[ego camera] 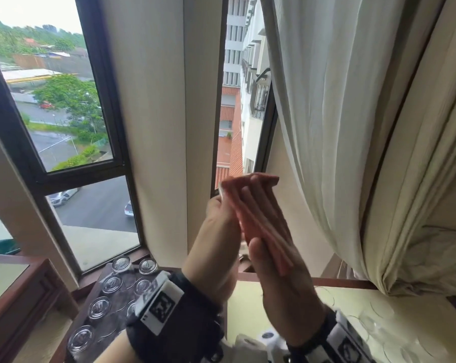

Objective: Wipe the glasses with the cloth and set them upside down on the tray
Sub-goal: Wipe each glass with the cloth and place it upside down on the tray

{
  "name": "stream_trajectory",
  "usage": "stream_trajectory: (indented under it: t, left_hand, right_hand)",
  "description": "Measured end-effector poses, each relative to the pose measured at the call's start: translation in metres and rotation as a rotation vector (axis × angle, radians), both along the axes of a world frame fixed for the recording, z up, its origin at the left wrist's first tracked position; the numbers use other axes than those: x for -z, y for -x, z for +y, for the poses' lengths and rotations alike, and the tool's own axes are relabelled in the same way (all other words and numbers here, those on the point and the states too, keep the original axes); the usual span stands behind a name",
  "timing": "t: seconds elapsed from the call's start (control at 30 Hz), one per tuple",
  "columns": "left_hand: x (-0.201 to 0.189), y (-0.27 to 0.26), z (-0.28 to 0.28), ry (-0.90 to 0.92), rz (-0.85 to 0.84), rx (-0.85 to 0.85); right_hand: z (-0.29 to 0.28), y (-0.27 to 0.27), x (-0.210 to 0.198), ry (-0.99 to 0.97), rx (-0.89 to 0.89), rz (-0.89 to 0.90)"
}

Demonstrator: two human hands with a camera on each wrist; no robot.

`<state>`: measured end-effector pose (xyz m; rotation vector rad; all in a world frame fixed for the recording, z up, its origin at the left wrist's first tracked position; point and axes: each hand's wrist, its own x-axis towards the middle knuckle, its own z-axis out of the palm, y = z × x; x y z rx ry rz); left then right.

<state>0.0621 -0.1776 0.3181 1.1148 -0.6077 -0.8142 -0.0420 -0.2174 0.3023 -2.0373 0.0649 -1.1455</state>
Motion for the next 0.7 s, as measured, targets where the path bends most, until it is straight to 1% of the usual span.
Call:
stream_trajectory:
  t: [0.03,0.1,0.17,0.23,0.27,0.33,0.4,0.47,0.5,0.57,0.6,0.63,0.67,0.7]
  left_hand:
    - [-0.007,-0.005,0.002,0.018,0.022,-0.009]
    - [-0.019,-0.013,0.010,0.025,0.025,-0.006]
    - [-0.026,-0.015,0.018,0.010,-0.046,0.032]
    - [-0.019,-0.012,0.021,-0.003,-0.160,0.118]
    - [-0.015,-0.008,0.021,-0.007,-0.175,0.139]
    - [-0.006,0.004,0.023,-0.024,-0.191,0.133]
    - [-0.003,0.017,0.024,-0.018,-0.216,0.118]
    - [-0.001,0.025,0.023,-0.006,-0.209,0.105]
    - [0.002,0.024,0.020,-0.014,-0.208,0.095]
    - [0.002,0.020,0.016,-0.044,-0.218,0.072]
    - [-0.001,0.014,0.017,-0.043,-0.207,0.047]
    - [-0.006,0.008,0.019,-0.035,-0.197,0.031]
    - [-0.008,0.001,0.019,-0.019,-0.193,0.010]
    - [-0.011,-0.005,0.019,0.006,-0.192,-0.013]
  right_hand:
    - [0.003,0.002,0.008,0.013,-0.034,0.004]
    - [0.010,0.008,0.029,-0.038,-0.072,-0.012]
    - [0.016,0.012,0.046,-0.126,-0.003,-0.011]
    - [0.018,0.009,0.044,-0.330,0.035,-0.016]
    - [0.014,0.008,0.039,-0.423,0.028,-0.023]
    - [0.000,0.008,0.022,-0.477,0.030,-0.054]
    - [-0.010,0.011,0.002,-0.458,0.076,-0.045]
    - [-0.013,0.010,-0.009,-0.405,0.105,-0.027]
    - [-0.010,0.009,-0.012,-0.333,0.112,-0.067]
    - [0.002,0.006,-0.011,-0.103,0.106,-0.112]
    - [0.007,0.004,-0.001,0.000,0.094,-0.107]
    - [0.008,0.006,0.013,0.039,0.080,-0.090]
    - [0.012,0.009,0.027,-0.004,0.071,-0.050]
    - [0.015,0.013,0.038,-0.124,0.077,0.007]
